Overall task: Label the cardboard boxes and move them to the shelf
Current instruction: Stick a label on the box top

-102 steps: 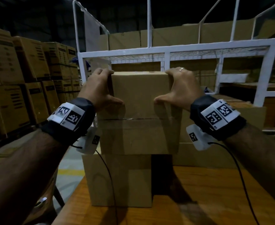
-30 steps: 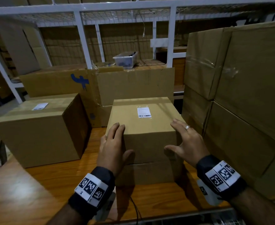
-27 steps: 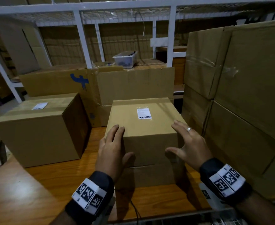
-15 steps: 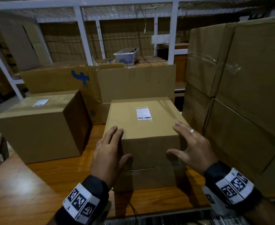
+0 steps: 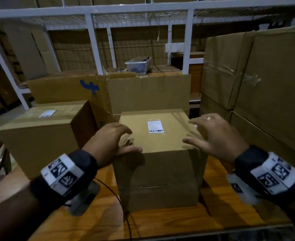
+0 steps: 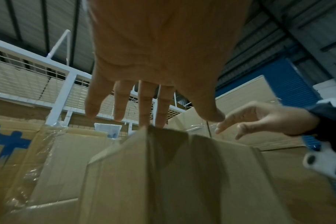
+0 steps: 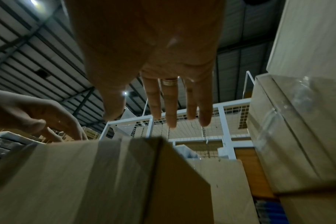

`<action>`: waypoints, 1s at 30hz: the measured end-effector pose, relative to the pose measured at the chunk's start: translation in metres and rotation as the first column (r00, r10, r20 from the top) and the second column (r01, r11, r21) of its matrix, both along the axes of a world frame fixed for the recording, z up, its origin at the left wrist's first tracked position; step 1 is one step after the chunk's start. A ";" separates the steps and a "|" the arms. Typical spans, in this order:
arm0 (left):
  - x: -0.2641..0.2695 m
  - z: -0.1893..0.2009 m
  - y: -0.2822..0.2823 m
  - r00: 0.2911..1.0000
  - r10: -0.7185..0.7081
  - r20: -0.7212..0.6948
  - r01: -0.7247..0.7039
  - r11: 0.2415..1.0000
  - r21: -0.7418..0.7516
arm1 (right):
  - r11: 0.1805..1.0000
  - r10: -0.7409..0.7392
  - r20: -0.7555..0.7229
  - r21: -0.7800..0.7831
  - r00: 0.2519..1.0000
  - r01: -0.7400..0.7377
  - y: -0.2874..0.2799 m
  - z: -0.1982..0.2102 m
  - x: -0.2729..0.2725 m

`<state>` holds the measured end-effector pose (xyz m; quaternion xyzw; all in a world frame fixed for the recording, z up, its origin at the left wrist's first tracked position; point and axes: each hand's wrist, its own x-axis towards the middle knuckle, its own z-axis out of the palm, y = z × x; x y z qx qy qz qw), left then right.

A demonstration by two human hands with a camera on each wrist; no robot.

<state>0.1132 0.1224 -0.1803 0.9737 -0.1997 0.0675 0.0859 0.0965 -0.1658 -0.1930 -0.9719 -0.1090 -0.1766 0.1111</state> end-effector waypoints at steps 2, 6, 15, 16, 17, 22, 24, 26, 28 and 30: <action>0.020 0.013 -0.005 1.000 -0.006 -0.012 0.006 0.999 0.035 | 0.999 0.045 -0.042 0.008 0.998 -0.045 0.005 0.022 0.019; 0.061 0.027 -0.021 0.994 0.024 -0.109 -0.002 0.980 0.200 | 0.992 0.120 -0.188 -0.006 0.975 -0.124 0.022 0.053 0.074; 0.098 0.013 -0.042 0.950 0.048 -0.309 0.035 0.966 0.258 | 0.985 0.071 -0.459 -0.107 0.886 -0.134 0.049 0.044 0.164; 0.100 0.010 -0.041 0.945 0.046 -0.325 0.034 0.971 0.236 | 0.984 0.075 -0.478 -0.109 0.875 -0.144 0.051 0.042 0.169; 0.100 0.007 -0.040 0.941 0.042 -0.336 0.037 0.974 0.223 | 0.982 0.080 -0.486 -0.113 0.870 -0.154 0.053 0.040 0.172; 0.101 0.000 -0.036 0.944 -0.012 -0.330 0.068 0.985 0.159 | 0.984 0.110 -0.475 -0.072 0.873 -0.163 0.059 0.033 0.181; 0.101 -0.003 -0.034 0.943 -0.023 -0.332 0.074 0.987 0.141 | 0.986 0.132 -0.477 -0.031 0.869 -0.167 0.057 0.031 0.184; 0.102 -0.005 -0.033 0.943 -0.029 -0.332 0.074 0.989 0.125 | 0.987 0.146 -0.488 0.009 0.860 -0.162 0.055 0.030 0.186; 0.102 -0.006 -0.033 0.943 -0.030 -0.332 0.072 0.991 0.114 | 0.986 0.160 -0.504 0.043 0.849 -0.161 0.054 0.029 0.188; 0.104 -0.008 -0.032 0.944 -0.037 -0.329 0.076 0.991 0.107 | 0.985 0.169 -0.518 0.054 0.839 -0.165 0.055 0.029 0.188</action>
